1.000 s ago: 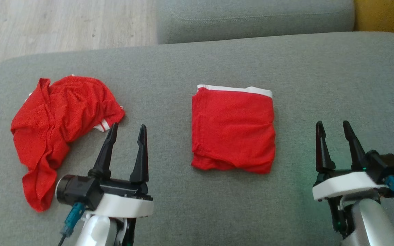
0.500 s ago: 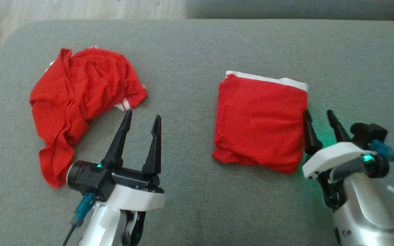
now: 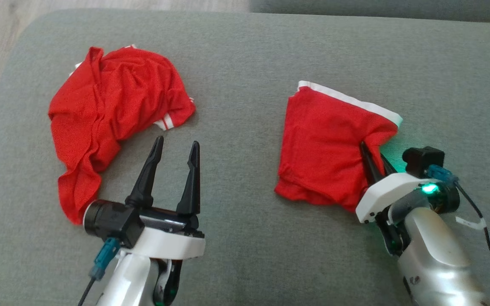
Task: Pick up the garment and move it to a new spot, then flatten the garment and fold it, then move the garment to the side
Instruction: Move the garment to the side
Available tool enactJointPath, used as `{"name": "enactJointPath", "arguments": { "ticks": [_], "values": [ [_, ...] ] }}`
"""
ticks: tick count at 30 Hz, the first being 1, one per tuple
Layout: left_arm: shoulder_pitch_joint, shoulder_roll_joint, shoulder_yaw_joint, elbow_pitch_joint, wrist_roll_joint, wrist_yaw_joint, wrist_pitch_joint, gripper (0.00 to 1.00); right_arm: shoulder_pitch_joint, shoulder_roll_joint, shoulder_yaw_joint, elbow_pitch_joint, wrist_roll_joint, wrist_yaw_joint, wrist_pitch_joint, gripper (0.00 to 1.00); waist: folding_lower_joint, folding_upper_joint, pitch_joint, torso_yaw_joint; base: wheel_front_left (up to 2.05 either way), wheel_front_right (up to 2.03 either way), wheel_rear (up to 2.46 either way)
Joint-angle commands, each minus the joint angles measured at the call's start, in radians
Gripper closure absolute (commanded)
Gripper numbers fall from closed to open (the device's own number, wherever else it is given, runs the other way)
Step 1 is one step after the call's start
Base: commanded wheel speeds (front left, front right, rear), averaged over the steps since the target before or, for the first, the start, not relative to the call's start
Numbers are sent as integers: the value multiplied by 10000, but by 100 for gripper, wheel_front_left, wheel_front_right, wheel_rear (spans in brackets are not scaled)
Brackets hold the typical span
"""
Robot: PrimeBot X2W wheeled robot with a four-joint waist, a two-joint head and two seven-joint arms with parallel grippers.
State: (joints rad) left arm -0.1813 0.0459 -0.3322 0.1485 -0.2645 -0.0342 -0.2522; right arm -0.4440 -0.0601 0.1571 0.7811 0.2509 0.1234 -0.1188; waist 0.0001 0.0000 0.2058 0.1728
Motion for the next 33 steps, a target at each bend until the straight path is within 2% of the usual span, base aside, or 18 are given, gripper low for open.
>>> {"name": "enactJointPath", "arguments": {
  "ticks": [1,7,10,14,18,20,25,29,33],
  "values": [
    [-413,43,304,-301,-51,38,-95,0,-297,98,238,-219,-138,73,-174,100,-1,0,-61,-109,0,0,0],
    [-425,43,350,-412,-3,18,-95,0,-613,76,235,-310,-1612,73,-398,100,-1,0,-260,-732,0,0,0],
    [-488,43,341,-491,35,-2,-95,0,-689,-281,519,-483,-2134,73,-183,100,-1,0,-277,-1078,0,0,0],
    [-628,43,302,-591,0,0,-95,0,-918,-1481,1284,-821,-2374,73,231,100,-1,0,-173,-1496,0,0,0],
    [-818,43,177,-650,-58,25,-95,0,-1210,-3139,2221,-1022,-2116,73,719,100,-1,0,68,-1677,0,0,0],
    [-935,43,116,-676,-79,40,-95,0,-1372,-4095,2786,-1038,-2230,73,874,100,-1,0,234,-1673,0,0,0],
    [-1229,43,17,-676,-160,-7,-95,0,-1759,-5779,3464,-741,-1732,73,1149,100,-1,0,632,-1447,0,0,0],
    [-1396,43,10,-693,-229,-13,-95,0,-2061,-6704,3514,-428,-1428,73,1281,100,-1,0,870,-1194,0,0,0],
    [-1471,43,11,-716,-278,-3,-95,0,-2266,-7187,3363,-126,-1317,73,1319,100,-1,0,1021,-1024,0,0,0]
  ]
}}
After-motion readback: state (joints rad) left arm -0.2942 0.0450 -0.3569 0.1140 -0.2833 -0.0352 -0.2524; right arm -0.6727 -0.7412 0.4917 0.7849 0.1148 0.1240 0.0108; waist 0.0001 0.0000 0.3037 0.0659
